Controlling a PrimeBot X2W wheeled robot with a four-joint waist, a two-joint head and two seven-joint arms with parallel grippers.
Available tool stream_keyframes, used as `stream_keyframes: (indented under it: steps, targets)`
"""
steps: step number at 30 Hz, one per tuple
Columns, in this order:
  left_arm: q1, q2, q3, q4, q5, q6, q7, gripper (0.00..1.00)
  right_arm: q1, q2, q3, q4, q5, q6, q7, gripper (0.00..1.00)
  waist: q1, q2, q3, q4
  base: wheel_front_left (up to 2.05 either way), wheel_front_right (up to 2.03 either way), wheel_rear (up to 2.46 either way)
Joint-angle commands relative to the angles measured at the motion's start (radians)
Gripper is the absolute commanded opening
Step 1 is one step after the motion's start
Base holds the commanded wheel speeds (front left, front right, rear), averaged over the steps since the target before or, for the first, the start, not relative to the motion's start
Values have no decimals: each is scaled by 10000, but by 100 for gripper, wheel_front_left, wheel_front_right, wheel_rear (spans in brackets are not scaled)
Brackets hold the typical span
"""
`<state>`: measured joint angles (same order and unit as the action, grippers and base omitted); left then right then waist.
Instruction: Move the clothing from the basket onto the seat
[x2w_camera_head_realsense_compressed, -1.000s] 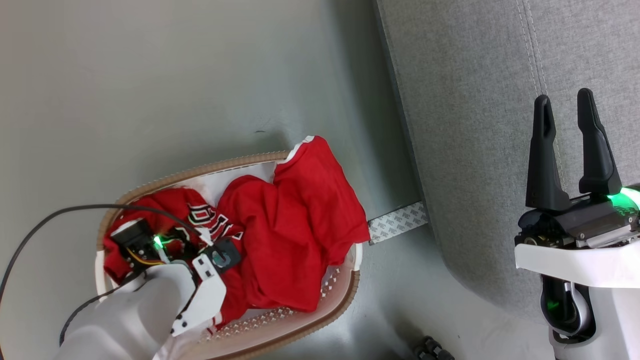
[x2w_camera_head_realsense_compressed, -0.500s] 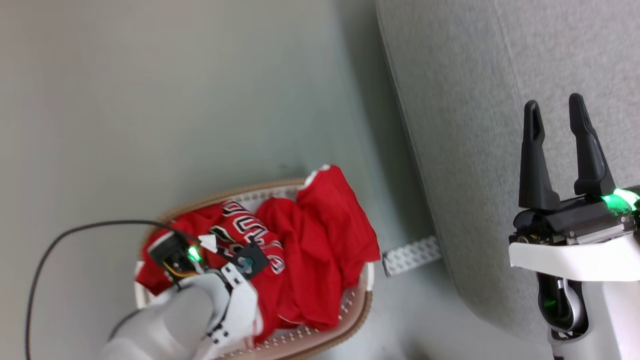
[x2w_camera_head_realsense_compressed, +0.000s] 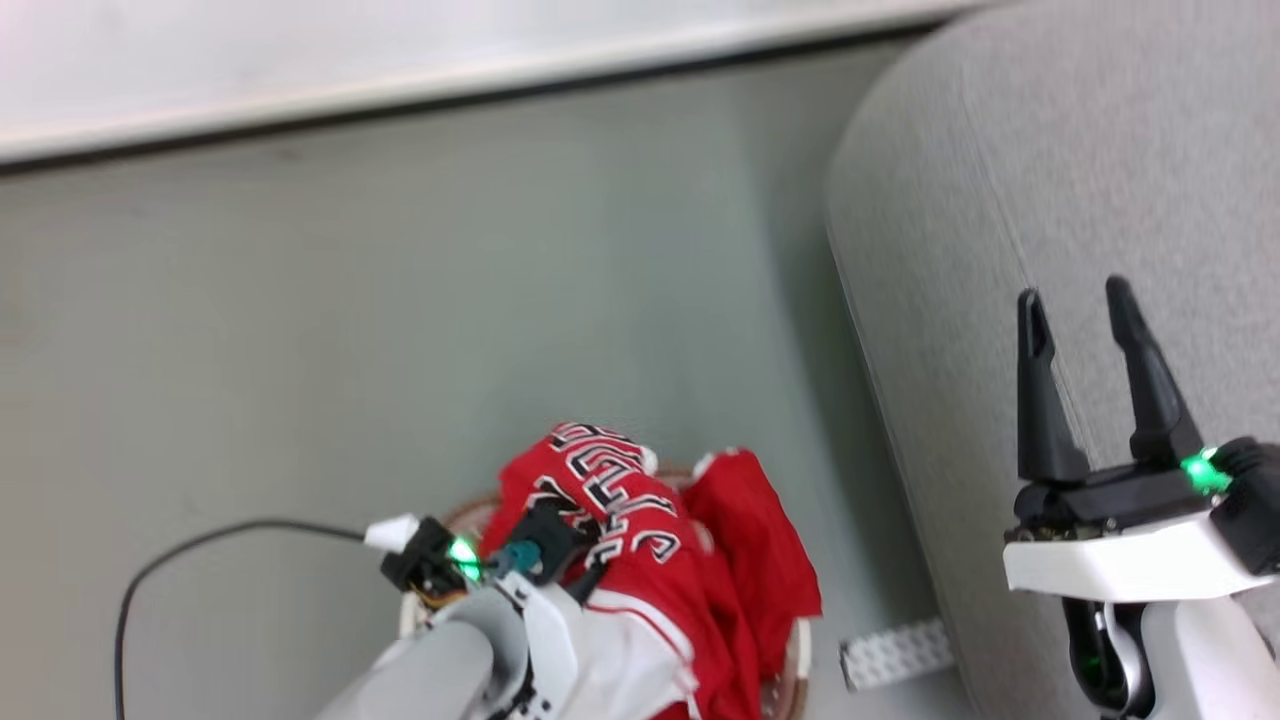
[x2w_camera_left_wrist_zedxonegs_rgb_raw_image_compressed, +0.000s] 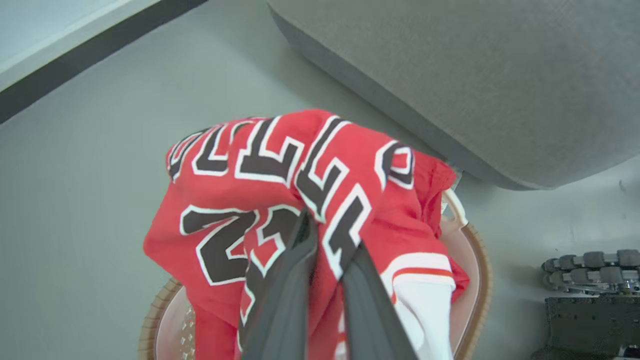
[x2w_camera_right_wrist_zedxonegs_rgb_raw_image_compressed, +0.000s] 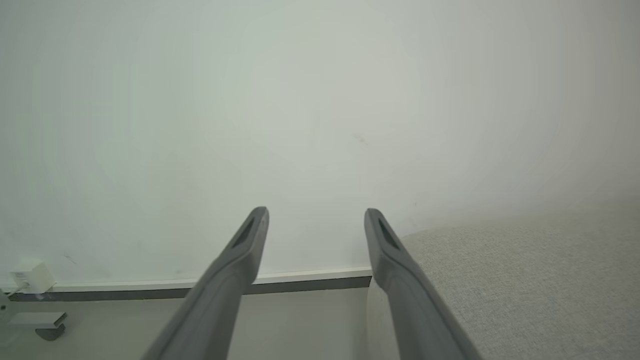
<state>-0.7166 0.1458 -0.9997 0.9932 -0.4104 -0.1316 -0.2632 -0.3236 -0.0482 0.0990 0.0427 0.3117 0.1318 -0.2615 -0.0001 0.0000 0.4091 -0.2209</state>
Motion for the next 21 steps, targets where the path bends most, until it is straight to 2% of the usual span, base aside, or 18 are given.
stream_keyframes:
  steps: [1, 9, 17, 21]
  targets:
    - [301, 131, 34, -130, -162, 14, -16, 0, 155, -17, -6, 72, -17, -21, -35, 100, 1, 0, -774, 517, 0, 0, 0]
    - [1501, 581, 1134, -2369, -548, 81, -15, 0, 663, -16, 57, 386, -197, -21, -33, 100, 1, 0, -1974, 966, 0, 0, 0]
    - [2312, 821, 2888, -4556, -1146, 427, -17, 0, 1030, -17, 117, 512, -152, -21, -33, 100, 1, 0, -2714, 1233, 0, 0, 0]
    - [2462, 1000, 3443, -5577, -1296, 606, -17, 0, 1210, -16, 216, 568, -70, -21, -33, 100, 1, 0, -2995, 1361, 0, 0, 0]
